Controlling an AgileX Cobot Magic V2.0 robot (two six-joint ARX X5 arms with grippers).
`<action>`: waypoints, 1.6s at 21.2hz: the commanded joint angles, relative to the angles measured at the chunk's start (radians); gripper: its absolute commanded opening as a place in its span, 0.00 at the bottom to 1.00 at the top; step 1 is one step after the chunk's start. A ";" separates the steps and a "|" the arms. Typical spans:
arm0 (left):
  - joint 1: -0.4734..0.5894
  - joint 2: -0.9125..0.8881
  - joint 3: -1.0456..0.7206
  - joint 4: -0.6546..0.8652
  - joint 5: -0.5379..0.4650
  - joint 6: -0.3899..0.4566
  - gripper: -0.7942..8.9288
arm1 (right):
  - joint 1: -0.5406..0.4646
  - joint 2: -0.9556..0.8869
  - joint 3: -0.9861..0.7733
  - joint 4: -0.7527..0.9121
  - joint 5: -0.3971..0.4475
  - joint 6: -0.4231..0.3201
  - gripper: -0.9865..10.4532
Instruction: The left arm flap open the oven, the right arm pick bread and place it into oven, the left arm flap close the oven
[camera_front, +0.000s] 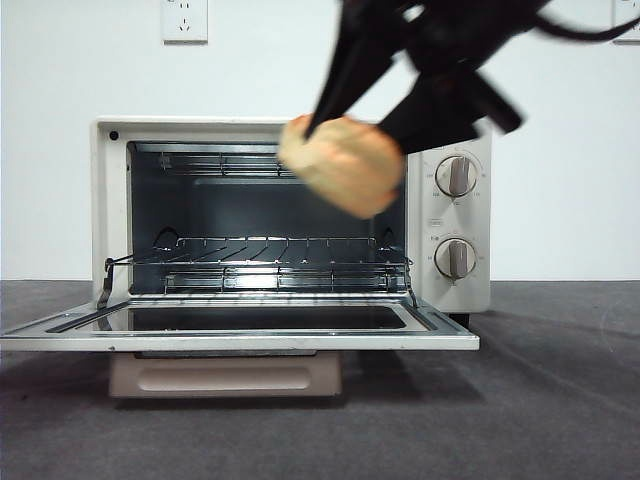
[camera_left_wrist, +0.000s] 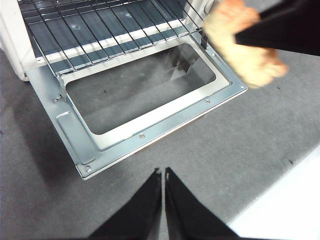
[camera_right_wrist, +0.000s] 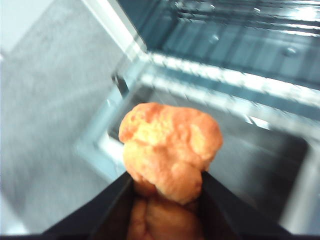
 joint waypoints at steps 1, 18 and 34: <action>-0.003 0.004 0.004 0.008 0.002 -0.009 0.10 | 0.011 0.122 0.088 0.050 0.033 0.045 0.23; -0.003 0.004 0.004 0.006 0.002 0.003 0.10 | -0.004 0.523 0.349 0.174 0.375 0.044 0.25; -0.003 0.004 0.004 -0.008 0.002 0.006 0.10 | -0.002 0.480 0.349 0.159 0.357 0.039 0.43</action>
